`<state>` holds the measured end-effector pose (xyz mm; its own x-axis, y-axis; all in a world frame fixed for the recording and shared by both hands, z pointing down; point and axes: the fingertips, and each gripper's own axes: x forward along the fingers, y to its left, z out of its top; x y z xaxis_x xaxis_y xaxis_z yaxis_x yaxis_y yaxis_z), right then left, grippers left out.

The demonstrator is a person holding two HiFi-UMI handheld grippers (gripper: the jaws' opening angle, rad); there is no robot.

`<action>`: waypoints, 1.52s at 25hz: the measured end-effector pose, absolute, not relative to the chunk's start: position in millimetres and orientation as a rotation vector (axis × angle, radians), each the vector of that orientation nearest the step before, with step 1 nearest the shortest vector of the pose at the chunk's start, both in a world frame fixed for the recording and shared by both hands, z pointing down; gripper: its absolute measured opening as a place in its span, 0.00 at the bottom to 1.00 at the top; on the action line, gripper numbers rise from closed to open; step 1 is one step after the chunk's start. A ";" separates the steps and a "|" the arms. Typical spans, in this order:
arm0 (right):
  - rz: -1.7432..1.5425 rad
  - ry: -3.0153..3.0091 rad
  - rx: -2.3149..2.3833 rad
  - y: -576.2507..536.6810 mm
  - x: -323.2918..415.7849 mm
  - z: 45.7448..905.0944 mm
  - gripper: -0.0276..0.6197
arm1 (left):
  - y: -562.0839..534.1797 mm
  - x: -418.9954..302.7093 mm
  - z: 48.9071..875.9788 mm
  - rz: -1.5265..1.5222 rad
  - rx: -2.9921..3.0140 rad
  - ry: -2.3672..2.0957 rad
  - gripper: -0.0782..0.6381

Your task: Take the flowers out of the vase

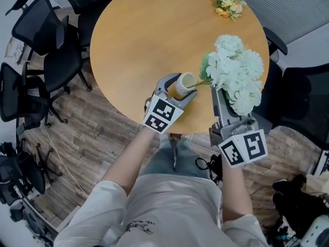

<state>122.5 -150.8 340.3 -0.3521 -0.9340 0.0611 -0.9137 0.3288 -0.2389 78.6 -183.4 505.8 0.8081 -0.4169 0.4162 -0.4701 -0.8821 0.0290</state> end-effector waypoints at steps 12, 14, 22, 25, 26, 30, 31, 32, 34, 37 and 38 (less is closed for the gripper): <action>-0.312 2.479 -1.735 -147.3 119.8 320.0 0.12 | -186.6 68.6 508.1 0.618 2.858 -0.704 0.55; -0.303 2.479 -1.734 -146.9 119.5 316.9 0.12 | -187.5 67.3 509.2 0.619 2.857 -0.706 0.55; -0.285 2.473 -1.740 -145.5 116.0 309.3 0.12 | -190.3 59.8 513.3 0.623 2.848 -0.706 0.55; -0.281 2.463 -1.741 -145.4 115.9 308.2 0.12 | -192.1 57.6 516.1 0.626 2.845 -0.704 0.55; -0.280 2.461 -1.742 -145.2 116.1 307.7 0.12 | -192.6 57.0 517.0 0.628 2.844 -0.703 0.55; -0.272 2.459 -1.756 -145.0 119.1 306.3 0.12 | -196.0 55.6 517.9 0.630 2.840 -0.702 0.55; -0.273 2.460 -1.762 -144.8 120.0 306.7 0.12 | -196.7 55.5 517.3 0.629 2.840 -0.702 0.55; -0.275 2.463 -1.770 -144.5 121.0 307.6 0.12 | -197.3 55.6 516.5 0.629 2.839 -0.703 0.55; -0.280 2.473 -1.787 -143.6 123.5 309.9 0.12 | -198.4 56.9 513.6 0.629 2.837 -0.702 0.55; -0.297 2.492 -1.811 -142.3 127.1 314.9 0.12 | -201.0 59.9 507.2 0.626 2.836 -0.704 0.55; -0.305 2.498 -1.818 -142.3 128.2 317.7 0.12 | -202.4 61.0 505.3 0.626 2.836 -0.705 0.55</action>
<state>128.2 -142.3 317.7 -0.3136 -0.9457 0.0858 -0.9385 0.2950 -0.1795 61.0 -202.4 505.3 0.8021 -0.4133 0.4311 -0.4772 -0.8775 0.0467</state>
